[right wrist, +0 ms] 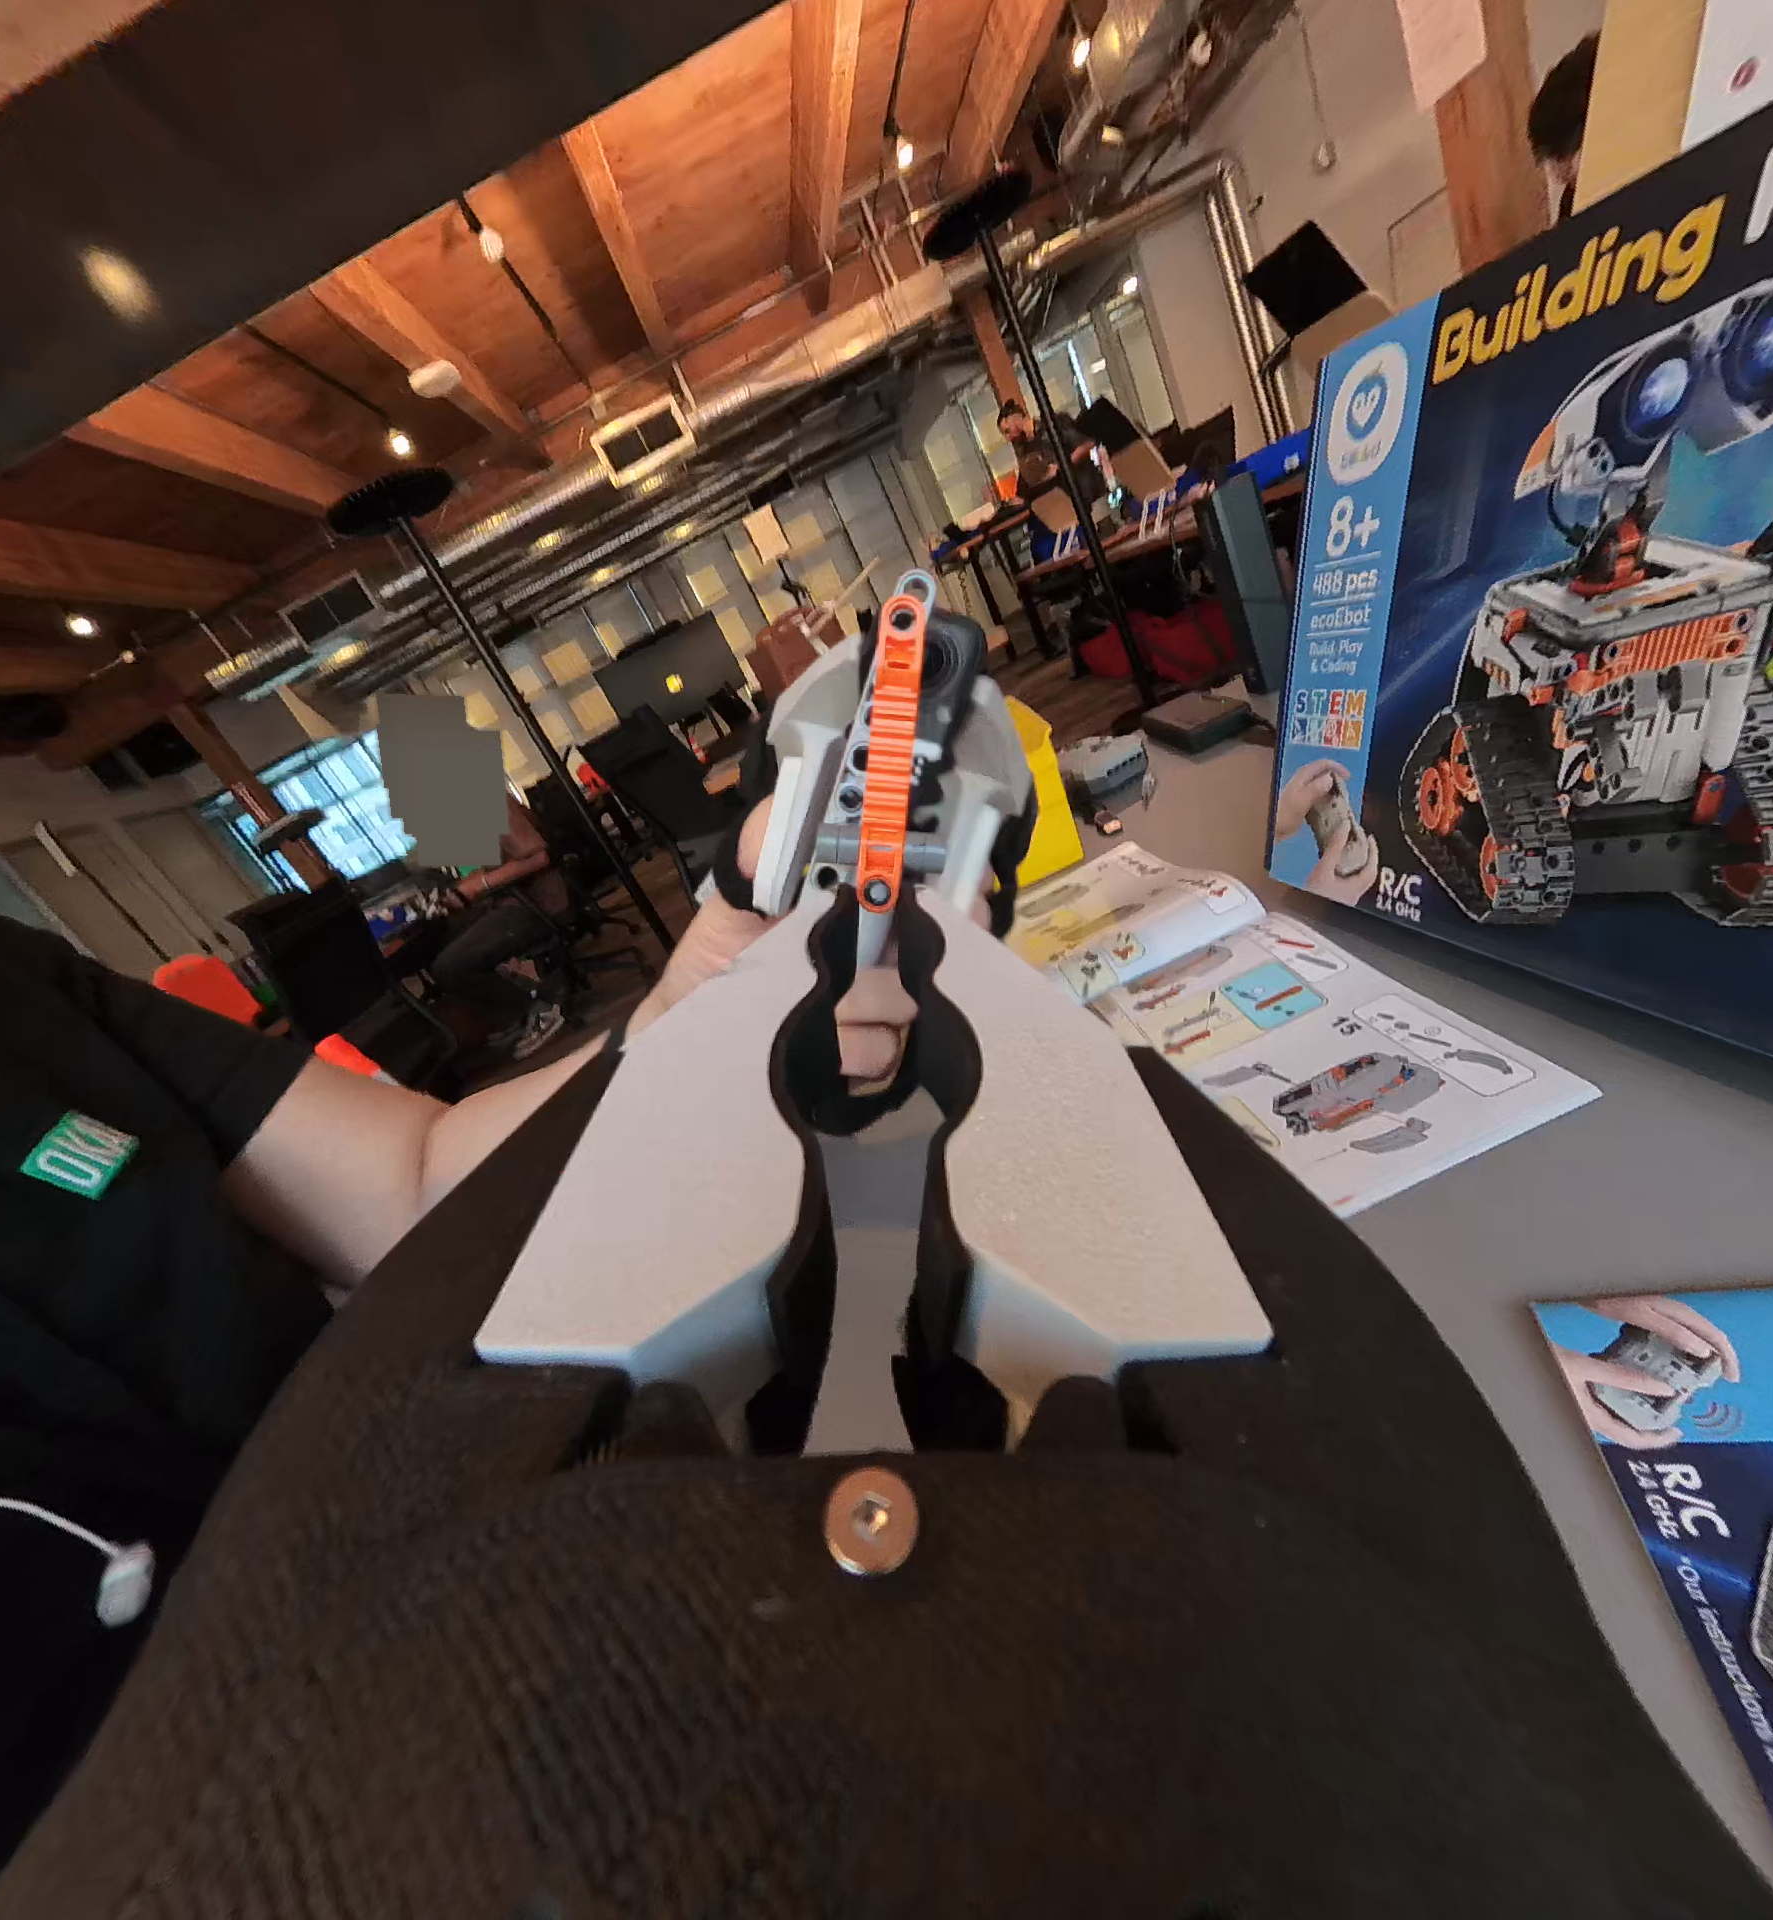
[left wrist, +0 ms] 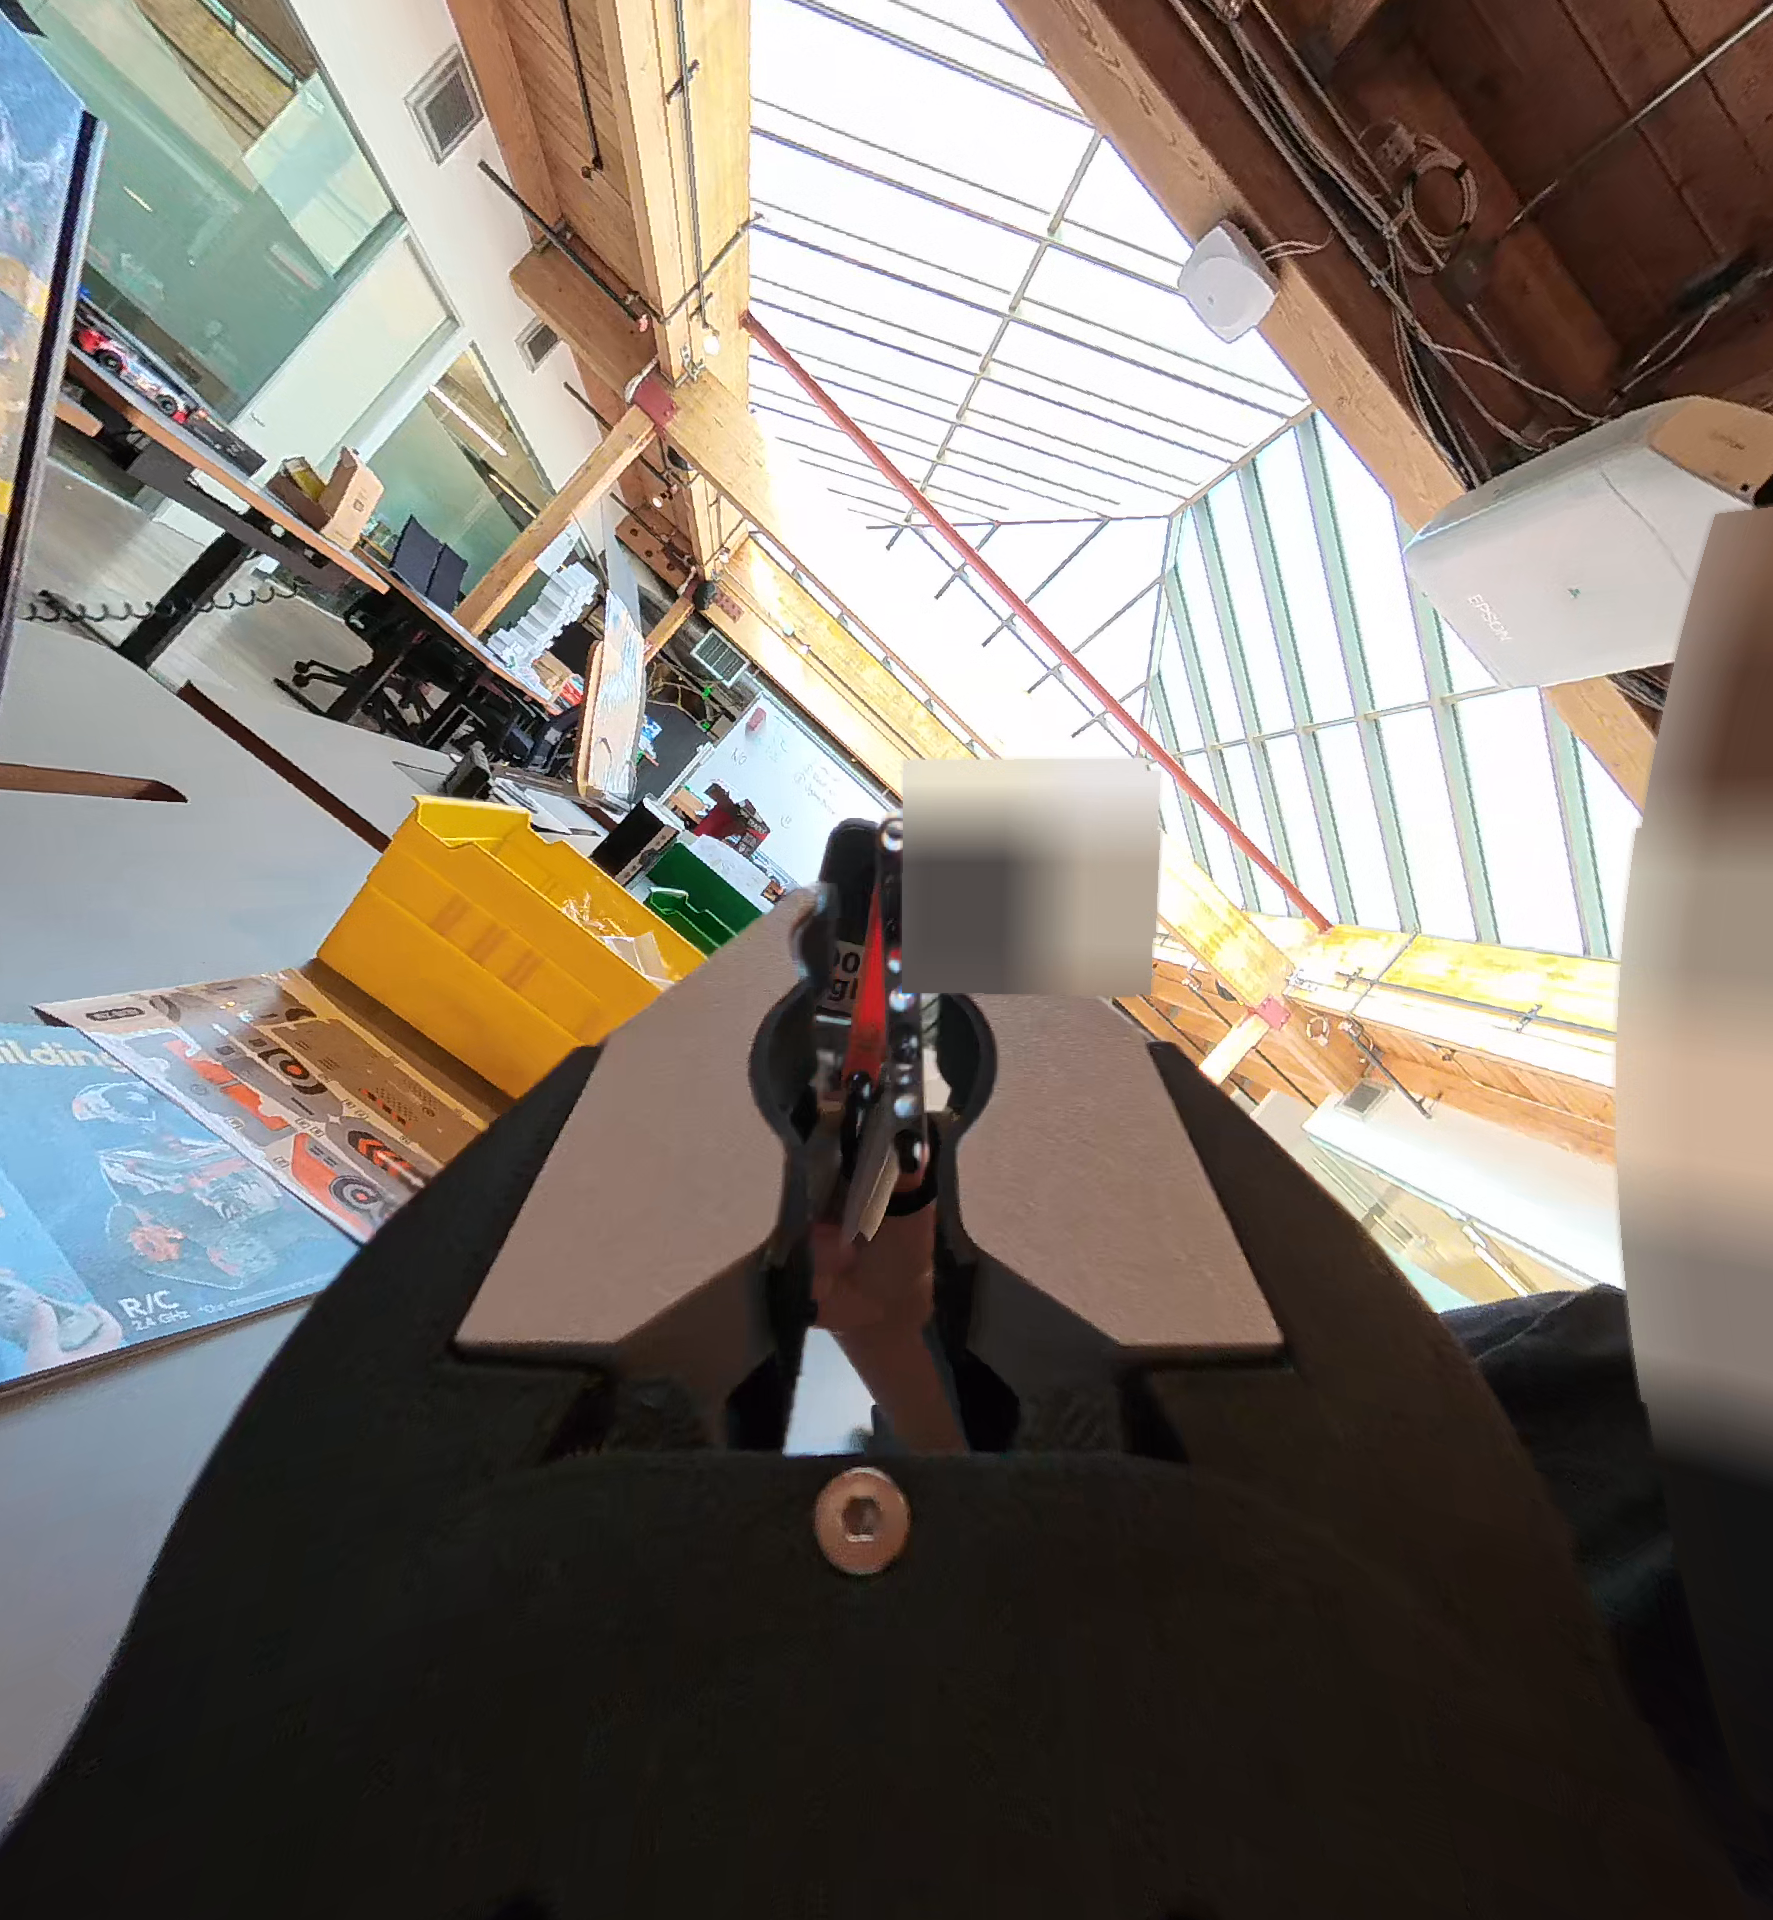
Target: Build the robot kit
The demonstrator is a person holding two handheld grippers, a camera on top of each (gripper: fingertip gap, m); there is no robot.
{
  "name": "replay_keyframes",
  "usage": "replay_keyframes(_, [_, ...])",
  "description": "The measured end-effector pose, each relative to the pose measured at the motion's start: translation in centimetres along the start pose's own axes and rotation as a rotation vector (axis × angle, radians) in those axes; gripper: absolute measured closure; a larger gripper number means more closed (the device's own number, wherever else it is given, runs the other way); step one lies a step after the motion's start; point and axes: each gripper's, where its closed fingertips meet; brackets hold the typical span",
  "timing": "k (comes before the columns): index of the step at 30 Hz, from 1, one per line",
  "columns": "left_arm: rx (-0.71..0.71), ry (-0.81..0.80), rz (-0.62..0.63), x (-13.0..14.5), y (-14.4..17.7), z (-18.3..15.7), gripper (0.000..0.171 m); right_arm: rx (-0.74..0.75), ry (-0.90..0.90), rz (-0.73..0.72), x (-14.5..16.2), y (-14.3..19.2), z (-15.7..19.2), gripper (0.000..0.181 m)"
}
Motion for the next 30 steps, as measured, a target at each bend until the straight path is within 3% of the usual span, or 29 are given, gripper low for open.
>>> replay_keyframes(2, [-0.017,-0.010,0.008,0.1,-0.1,0.3,0.139,-0.014,-0.026,-0.051,-0.8,0.4,0.1,0.176])
replay_keyframes(5, [0.003,0.023,0.097,1.8,-0.6,0.3,0.138,0.011,-0.022,-0.119,-1.9,1.1,-0.3,0.177])
replay_keyframes(8, [0.034,0.066,0.204,3.9,-1.1,0.2,0.144,0.041,0.012,-0.126,-2.1,1.4,-0.6,0.176])
replay_keyframes(12, [0.051,0.037,0.247,4.8,-1.3,-0.1,0.167,0.071,0.038,-0.124,-2.0,1.4,-0.9,0.177])
replay_keyframes(17, [0.031,0.020,0.213,3.9,-1.0,0.2,0.163,0.102,0.072,-0.122,-2.1,1.4,-1.1,0.177])
replay_keyframes(30, [-0.010,-0.104,0.293,4.3,-0.7,0.1,0.167,0.057,0.022,-0.061,-1.5,1.3,-0.7,0.177])
Point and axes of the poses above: each gripper's, where its closed fingertips meet, y back along the fingers, x out of its underside, z = x × y across the jaws, and after that the axes turned 4 degrees about -y, right-handed
